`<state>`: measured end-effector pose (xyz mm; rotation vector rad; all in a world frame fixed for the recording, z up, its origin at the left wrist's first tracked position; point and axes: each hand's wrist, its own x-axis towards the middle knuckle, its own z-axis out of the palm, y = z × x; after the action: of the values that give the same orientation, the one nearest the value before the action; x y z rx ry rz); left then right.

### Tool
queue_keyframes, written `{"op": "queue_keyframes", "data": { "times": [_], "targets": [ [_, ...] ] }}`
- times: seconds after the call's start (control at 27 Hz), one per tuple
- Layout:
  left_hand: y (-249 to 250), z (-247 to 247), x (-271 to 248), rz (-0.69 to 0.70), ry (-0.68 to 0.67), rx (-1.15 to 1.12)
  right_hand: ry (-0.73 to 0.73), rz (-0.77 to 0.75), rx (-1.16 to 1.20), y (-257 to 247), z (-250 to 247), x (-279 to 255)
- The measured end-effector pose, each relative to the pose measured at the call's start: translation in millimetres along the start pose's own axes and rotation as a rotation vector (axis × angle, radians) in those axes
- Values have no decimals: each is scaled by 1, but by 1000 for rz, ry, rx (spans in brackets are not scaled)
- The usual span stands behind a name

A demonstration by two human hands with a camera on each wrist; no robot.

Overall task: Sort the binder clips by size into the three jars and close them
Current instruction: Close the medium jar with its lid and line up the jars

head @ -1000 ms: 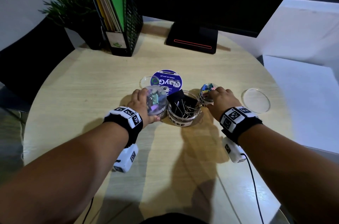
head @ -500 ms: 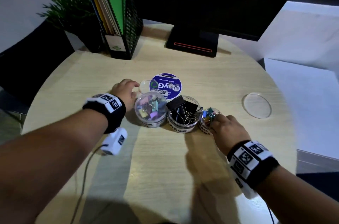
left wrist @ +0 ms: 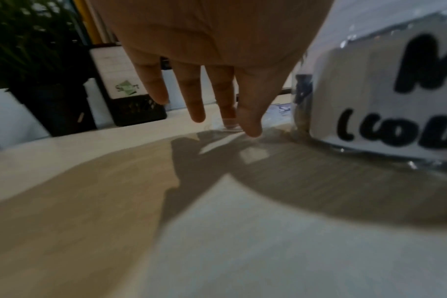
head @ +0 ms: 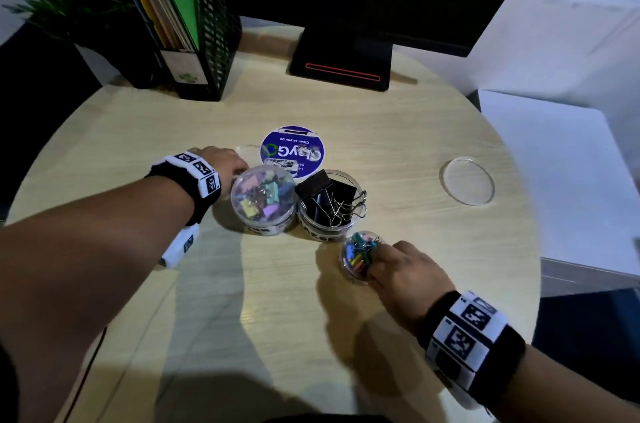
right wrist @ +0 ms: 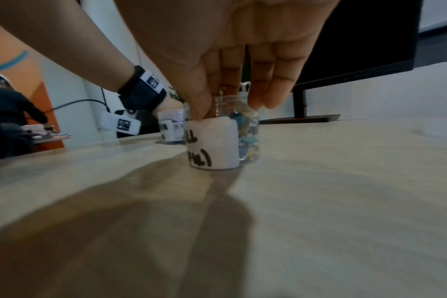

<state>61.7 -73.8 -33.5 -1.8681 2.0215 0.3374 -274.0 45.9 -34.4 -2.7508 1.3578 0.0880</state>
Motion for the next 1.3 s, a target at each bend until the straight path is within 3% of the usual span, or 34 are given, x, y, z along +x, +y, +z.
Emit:
{"op": "queue_keyframes", "data": {
  "times": [0.19,0.45,0.67,0.82,0.93,1.0,1.08,1.22,1.3],
  "targets": [
    [-11,17,-26,-100,16,-174,20,-121,44,-26,9,-3],
    [-9,35,-76,-72,-45,-259,7,-218,119,-52,10,11],
    [6,48,-114,-47,-95,-267,-177,-235,311,-58,-3,14],
    [28,47,-136,-17,-29,-311,-24,-228,393,-59,-18,8],
    [48,34,-151,-7,96,-400,143,-147,388,-58,-26,10],
    [63,22,-162,12,209,-515,189,-116,452,-61,-33,11],
    [77,13,-168,67,266,-703,144,-75,546,-66,-39,12],
    [99,2,-171,285,92,-1301,212,-69,600,-79,-37,14],
    [101,-1,-171,335,15,-1371,264,-45,615,-81,-36,15]
  ]
}}
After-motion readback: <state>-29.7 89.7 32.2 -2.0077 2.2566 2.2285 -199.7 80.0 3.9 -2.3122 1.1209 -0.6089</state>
